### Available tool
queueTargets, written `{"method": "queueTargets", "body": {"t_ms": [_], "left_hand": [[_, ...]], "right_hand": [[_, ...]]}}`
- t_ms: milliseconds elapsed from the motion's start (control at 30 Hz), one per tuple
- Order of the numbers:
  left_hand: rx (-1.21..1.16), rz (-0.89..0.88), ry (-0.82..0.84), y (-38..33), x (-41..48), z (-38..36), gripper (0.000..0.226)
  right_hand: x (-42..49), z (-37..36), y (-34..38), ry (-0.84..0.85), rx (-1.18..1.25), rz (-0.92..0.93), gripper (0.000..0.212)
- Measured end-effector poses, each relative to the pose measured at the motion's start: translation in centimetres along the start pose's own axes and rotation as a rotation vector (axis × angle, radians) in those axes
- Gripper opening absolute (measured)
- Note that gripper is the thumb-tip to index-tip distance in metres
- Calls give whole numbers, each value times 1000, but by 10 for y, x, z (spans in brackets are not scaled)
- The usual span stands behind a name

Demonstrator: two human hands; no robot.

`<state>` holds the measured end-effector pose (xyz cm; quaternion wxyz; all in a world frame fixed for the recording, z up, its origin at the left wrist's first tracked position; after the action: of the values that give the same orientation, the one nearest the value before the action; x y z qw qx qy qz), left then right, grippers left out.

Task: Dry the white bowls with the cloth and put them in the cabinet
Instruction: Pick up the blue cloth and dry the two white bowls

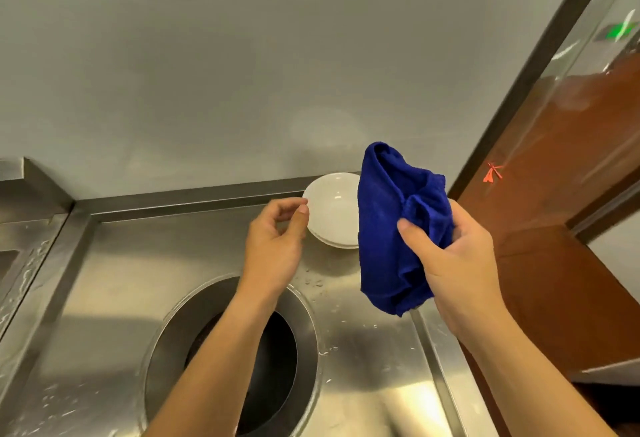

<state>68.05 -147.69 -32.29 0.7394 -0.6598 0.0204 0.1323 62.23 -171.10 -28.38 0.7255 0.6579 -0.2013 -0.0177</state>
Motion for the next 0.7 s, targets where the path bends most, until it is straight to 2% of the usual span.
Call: {"method": "queueTargets", "body": {"t_ms": [100, 267, 400, 533, 700], "left_hand": [[98, 125, -6, 50, 30, -17, 15], [202, 263, -8, 114, 74, -44, 49], [203, 273, -30, 142, 113, -60, 45], [230, 234, -69, 147, 140, -66, 51], [391, 176, -77, 137, 152, -65, 34]], "right_hand": [[4, -7, -47, -7, -19, -50, 38], [3, -12, -122, -46, -36, -125, 28], [-1, -5, -161, -95, -25, -163, 37], [-9, 3, -184, -116, -38, -202, 25], [-13, 9, -187, -130, -61, -242, 17]]}}
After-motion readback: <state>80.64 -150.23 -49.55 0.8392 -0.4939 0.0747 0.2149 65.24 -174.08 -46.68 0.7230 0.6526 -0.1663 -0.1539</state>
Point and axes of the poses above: each hand's wrist, its own x-axis towards the middle knuckle, its own z-axis out of the back of the hand, y = z × x, the point moved 7 cm from there along x, towards the middle knuckle, and after that the axes turned 9 degrees about z, right-handed, at the moved point
